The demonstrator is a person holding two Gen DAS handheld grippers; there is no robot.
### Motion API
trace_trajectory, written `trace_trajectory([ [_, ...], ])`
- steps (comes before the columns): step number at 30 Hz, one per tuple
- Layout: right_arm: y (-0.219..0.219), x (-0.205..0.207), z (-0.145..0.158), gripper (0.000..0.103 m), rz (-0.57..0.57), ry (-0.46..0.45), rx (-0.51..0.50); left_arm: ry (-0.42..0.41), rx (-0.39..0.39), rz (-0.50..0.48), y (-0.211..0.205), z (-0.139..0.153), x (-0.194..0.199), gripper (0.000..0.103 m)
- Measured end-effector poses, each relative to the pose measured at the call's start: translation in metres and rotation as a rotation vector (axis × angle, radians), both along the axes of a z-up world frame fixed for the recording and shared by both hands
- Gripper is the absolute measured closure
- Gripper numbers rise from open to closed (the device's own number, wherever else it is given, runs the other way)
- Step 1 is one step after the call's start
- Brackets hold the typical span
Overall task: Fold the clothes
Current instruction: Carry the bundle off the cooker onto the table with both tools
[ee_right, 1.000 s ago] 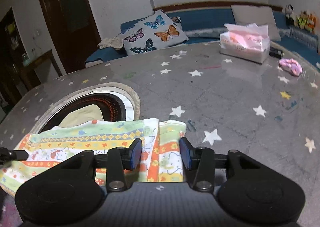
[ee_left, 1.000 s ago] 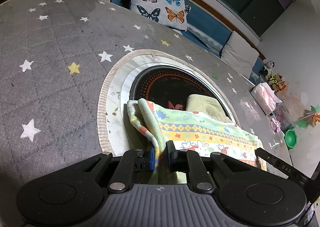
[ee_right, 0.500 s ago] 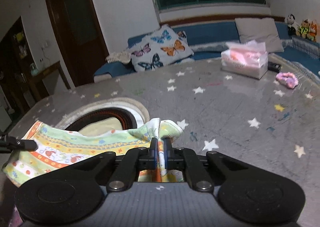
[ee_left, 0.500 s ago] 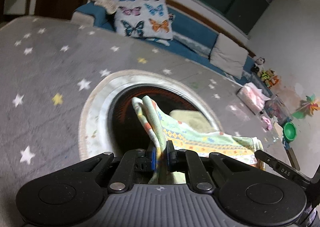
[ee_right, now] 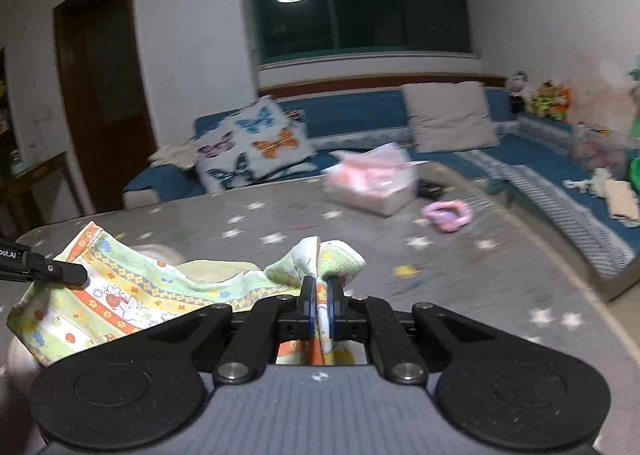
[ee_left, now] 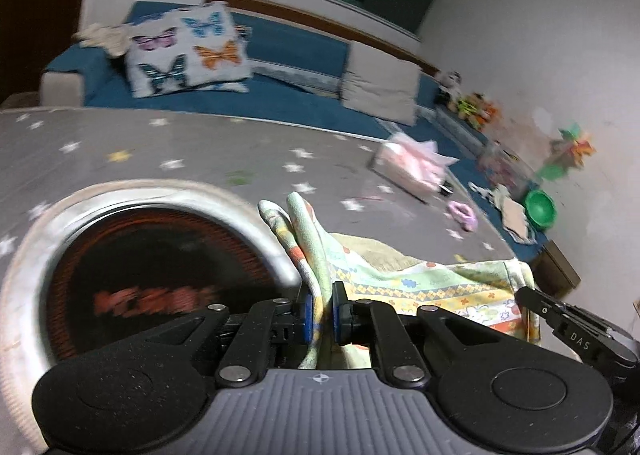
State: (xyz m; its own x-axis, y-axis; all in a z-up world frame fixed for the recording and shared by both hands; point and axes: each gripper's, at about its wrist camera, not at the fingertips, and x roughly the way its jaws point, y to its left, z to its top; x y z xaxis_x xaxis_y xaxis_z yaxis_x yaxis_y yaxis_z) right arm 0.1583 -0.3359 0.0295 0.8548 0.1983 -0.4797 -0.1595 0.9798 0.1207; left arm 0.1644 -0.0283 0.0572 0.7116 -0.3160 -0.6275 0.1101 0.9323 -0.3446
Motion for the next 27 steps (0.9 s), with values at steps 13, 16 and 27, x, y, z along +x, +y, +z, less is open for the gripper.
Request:
trace_trajectory([
  [13,-0.074,0.019,-0.030,0.093,-0.182,0.099,-0.004,0.039,0.204,-0.098,-0.090,-0.026,0.055,0.088],
  [16,-0.080,0.020,-0.042,0.092,-0.202,0.136,-0.012,0.044,0.258,-0.079,-0.088,-0.032,0.057,0.071],
  [27,-0.062,0.042,-0.043,0.073,-0.096,0.157,0.052,0.026,0.285,-0.124,-0.102,-0.037,0.066,0.066],
])
